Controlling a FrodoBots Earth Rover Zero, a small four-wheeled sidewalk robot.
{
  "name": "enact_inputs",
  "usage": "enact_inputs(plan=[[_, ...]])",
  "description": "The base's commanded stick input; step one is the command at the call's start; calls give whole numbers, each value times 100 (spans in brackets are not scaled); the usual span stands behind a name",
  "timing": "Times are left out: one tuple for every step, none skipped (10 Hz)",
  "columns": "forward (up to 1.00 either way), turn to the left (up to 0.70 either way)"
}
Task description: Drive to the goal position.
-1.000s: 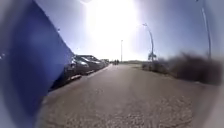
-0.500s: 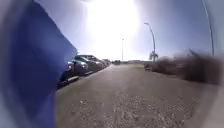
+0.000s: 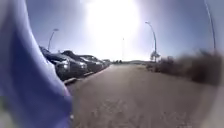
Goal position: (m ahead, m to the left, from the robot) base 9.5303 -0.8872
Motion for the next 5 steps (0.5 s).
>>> enact_inputs(plan=[[100,0],[100,0],[100,0],[100,0],[100,0]])
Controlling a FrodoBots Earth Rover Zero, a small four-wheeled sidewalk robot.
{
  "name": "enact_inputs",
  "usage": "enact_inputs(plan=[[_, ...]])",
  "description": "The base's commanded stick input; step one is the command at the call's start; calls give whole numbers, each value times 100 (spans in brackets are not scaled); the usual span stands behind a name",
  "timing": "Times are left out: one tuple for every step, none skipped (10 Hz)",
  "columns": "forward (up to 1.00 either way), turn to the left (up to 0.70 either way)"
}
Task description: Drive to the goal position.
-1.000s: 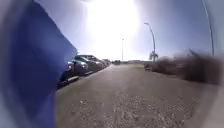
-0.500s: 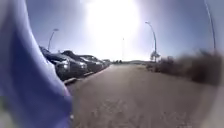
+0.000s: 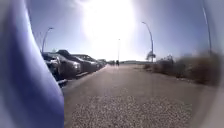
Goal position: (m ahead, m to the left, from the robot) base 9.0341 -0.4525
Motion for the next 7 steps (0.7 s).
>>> enact_inputs(plan=[[100,0],[100,0],[100,0],[100,0],[100,0],[100,0],[100,0]])
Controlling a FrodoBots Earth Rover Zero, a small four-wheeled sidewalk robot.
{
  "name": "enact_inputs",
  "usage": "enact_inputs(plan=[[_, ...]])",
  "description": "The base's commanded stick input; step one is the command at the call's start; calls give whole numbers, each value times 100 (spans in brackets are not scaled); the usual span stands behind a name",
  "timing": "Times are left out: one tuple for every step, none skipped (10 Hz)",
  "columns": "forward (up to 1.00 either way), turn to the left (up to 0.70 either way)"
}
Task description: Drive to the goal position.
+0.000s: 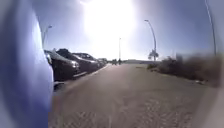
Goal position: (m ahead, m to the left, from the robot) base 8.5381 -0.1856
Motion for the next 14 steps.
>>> enact_inputs(plan=[[100,0],[100,0],[100,0],[100,0],[100,0],[100,-18],[100,-37],[100,-23],[100,-5],[100,0],[100,0],[100,0],[100,0],[100,0]])
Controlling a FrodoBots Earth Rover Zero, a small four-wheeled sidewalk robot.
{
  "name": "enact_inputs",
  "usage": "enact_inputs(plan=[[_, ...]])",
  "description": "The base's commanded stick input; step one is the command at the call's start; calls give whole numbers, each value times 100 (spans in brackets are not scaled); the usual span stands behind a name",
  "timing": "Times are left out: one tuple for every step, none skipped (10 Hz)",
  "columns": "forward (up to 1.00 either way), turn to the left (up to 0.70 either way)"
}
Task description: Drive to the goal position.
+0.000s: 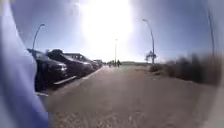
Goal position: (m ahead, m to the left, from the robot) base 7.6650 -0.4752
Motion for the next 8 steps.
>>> enact_inputs(plan=[[100,0],[100,0],[100,0],[100,0],[100,0],[100,0],[100,0],[100,0]])
